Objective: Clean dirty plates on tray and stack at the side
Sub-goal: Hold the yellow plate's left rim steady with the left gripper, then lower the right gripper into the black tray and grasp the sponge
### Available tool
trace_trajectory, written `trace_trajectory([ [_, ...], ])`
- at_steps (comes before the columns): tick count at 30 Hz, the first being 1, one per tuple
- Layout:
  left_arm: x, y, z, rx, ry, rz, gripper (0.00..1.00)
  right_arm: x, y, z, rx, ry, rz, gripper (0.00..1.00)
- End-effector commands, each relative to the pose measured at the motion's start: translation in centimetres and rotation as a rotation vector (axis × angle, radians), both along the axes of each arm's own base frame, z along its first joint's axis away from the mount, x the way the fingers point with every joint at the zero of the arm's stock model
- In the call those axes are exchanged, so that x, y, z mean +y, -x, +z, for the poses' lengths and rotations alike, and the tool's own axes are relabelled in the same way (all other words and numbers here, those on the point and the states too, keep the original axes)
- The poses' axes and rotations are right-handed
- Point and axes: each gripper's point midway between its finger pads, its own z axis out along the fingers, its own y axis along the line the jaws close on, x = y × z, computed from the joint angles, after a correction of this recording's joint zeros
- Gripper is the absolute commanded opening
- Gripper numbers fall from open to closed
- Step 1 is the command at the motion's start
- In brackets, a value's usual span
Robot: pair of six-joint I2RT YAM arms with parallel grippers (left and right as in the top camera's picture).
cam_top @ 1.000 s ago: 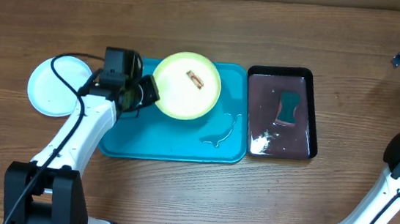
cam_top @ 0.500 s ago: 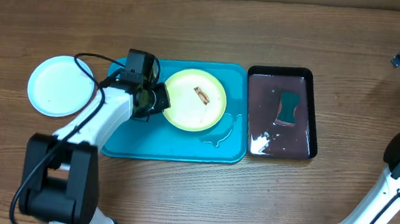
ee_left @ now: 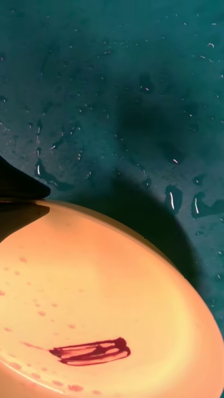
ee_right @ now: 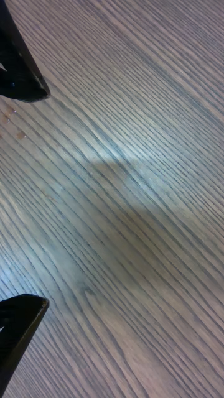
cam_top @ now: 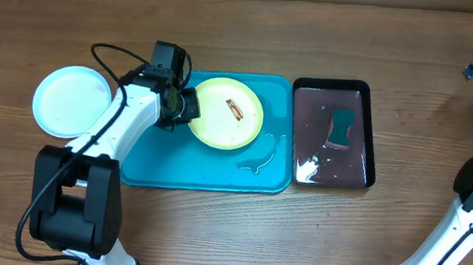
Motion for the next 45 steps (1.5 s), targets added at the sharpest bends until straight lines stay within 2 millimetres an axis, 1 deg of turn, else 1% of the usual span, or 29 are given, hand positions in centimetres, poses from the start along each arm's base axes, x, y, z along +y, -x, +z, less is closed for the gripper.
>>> trace_trajectory([
  [1, 0.1, -0.7, 0.0, -0.017, -0.025, -0.022, 0.05, -0.1, -0.3, 1.9, -0.04, 0.026, -0.001, 1.0],
  [7, -0.1, 0.3, -0.5, 0.021, -0.018, -0.029, 0.04, -0.1, -0.3, 1.9, -0.04, 0.026, -0.001, 1.0],
  [11, -0.1, 0.1, -0.8, 0.006, -0.014, -0.029, 0.04, -0.1, -0.3, 1.9, -0.04, 0.026, -0.001, 1.0],
  [13, -0.2, 0.1, -0.8, 0.004, -0.014, -0.032, 0.09, -0.1, -0.3, 1.9, -0.04, 0.026, -0.001, 1.0],
  [15, -0.3, 0.1, -0.8, 0.006, -0.014, -0.034, 0.11, -0.1, -0.3, 1.9, -0.04, 0.025, -0.001, 1.0],
  [20, -0.5, 0.4, -0.9, 0.016, -0.016, -0.039, 0.14, -0.1, -0.3, 1.9, -0.04, 0.026, -0.001, 1.0],
  [22, -0.5, 0.4, -0.9, 0.016, -0.016, -0.039, 0.19, -0.1, -0.3, 1.9, -0.04, 0.026, -0.001, 1.0],
  [24, -0.5, 0.4, -0.9, 0.016, -0.016, -0.039, 0.3, -0.2, -0.9, 2.0, -0.066, 0.026, -0.003, 1.0],
  [26, -0.5, 0.4, -0.9, 0.016, -0.016, -0.039, 0.31, 0.0, -1.9, 2.3, -0.113, 0.007, 0.006, 1.0],
  [30, -0.5, 0.7, -1.1, 0.024, -0.015, -0.031, 0.31, 2.0, -3.2, 2.6, -0.182, -0.102, 0.048, 1.0],
  [33, -0.4, 1.0, -1.6, 0.035, -0.016, -0.029, 0.31, 4.2, -4.0, 3.0, -0.233, -0.223, 0.089, 1.0],
  [34, -0.4, 1.0, -1.8, 0.039, -0.017, -0.028, 0.31, 5.9, -3.9, 3.2, -0.248, -0.314, 0.111, 1.0],
  [35, -0.4, 1.1, -2.0, 0.045, -0.018, -0.029, 0.31, 8.3, -3.2, 3.5, -0.239, -0.446, 0.129, 1.0],
  [37, -0.4, 1.1, -2.6, 0.056, -0.019, -0.029, 0.32, 10.9, -1.5, 3.9, -0.191, -0.593, 0.132, 1.0],
  [38, -0.4, 1.1, -2.8, 0.061, -0.02, -0.029, 0.31, 11.4, -1.6, 4.3, -0.21, -0.617, 0.178, 0.97],
  [39, -0.4, 1.1, -3.1, 0.067, -0.02, -0.029, 0.31, 12.0, -1.4, 4.9, -0.221, -0.656, 0.186, 0.79],
  [40, -0.4, 1.2, -3.3, 0.074, -0.02, -0.03, 0.31, 12.6, -1.5, 5.7, -0.245, -0.709, 0.183, 0.64],
  [41, -0.4, 1.3, -3.7, 0.084, -0.019, -0.03, 0.31, 13.2, -1.4, 6.5, -0.266, -0.763, 0.187, 0.51],
  [42, -0.5, 1.4, -3.9, 0.09, -0.018, -0.031, 0.31, 13.7, -1.2, 7.0, -0.269, -0.789, 0.188, 0.43],
  [43, -0.5, 1.4, -4.1, 0.096, -0.018, -0.032, 0.3, 13.9, -0.9, 7.5, -0.266, -0.79, 0.194, 0.41],
  [45, -0.5, 1.5, -4.3, 0.101, -0.018, -0.032, 0.3, 14.6, -0.1, 8.0, -0.244, -0.748, 0.242, 0.43],
])
